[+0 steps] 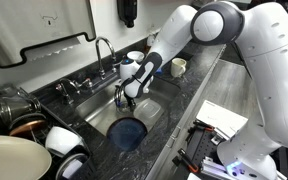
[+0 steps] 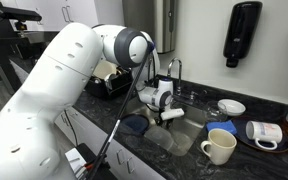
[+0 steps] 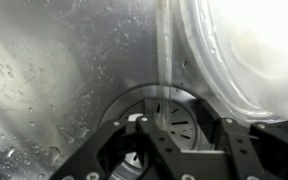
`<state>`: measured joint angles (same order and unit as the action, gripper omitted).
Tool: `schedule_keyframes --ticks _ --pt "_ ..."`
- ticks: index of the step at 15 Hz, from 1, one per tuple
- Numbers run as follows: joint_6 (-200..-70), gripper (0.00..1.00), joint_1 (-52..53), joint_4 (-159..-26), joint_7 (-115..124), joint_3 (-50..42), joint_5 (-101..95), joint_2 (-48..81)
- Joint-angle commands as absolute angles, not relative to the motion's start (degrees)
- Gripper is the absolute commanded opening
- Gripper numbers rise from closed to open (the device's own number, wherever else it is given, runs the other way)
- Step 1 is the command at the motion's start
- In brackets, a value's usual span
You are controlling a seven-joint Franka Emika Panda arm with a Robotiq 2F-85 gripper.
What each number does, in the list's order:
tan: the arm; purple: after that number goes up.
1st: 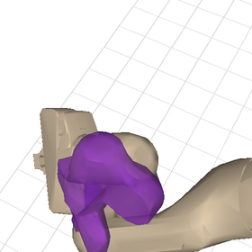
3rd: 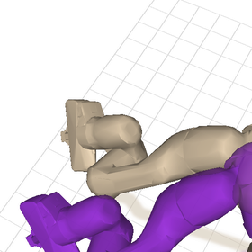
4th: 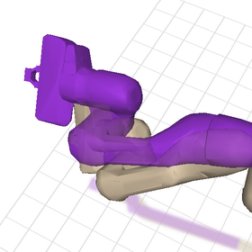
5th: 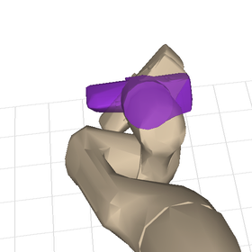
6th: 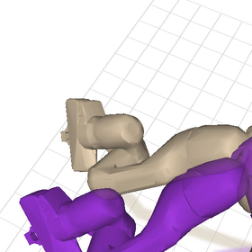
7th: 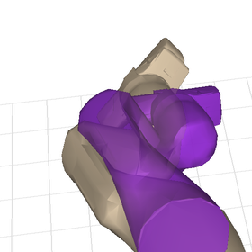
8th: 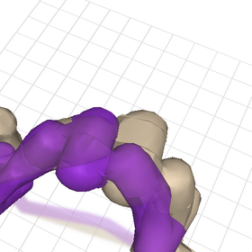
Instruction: Pick up the straw from the sink and put in the kitchen utensil holder
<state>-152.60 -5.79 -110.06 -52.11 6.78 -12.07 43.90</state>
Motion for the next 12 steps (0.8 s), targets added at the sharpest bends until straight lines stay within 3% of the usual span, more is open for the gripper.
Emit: schedule_keyframes --ticks 1,2,4,8,12 --pt "-151.75 0.46 -4.79 -112.21 -50.44 5.06 -13.57 42.73" --pt "-151.91 0.35 -4.64 -112.34 -50.15 4.72 -13.84 42.7" --pt "-152.27 0.29 -4.7 -112.86 -49.31 4.75 -13.85 42.31" --pt "-152.38 0.01 -5.06 -114.01 -48.65 5.02 -13.87 41.53" --pt "-152.77 0.03 -4.98 -114.49 -48.08 4.79 -14.1 41.14"
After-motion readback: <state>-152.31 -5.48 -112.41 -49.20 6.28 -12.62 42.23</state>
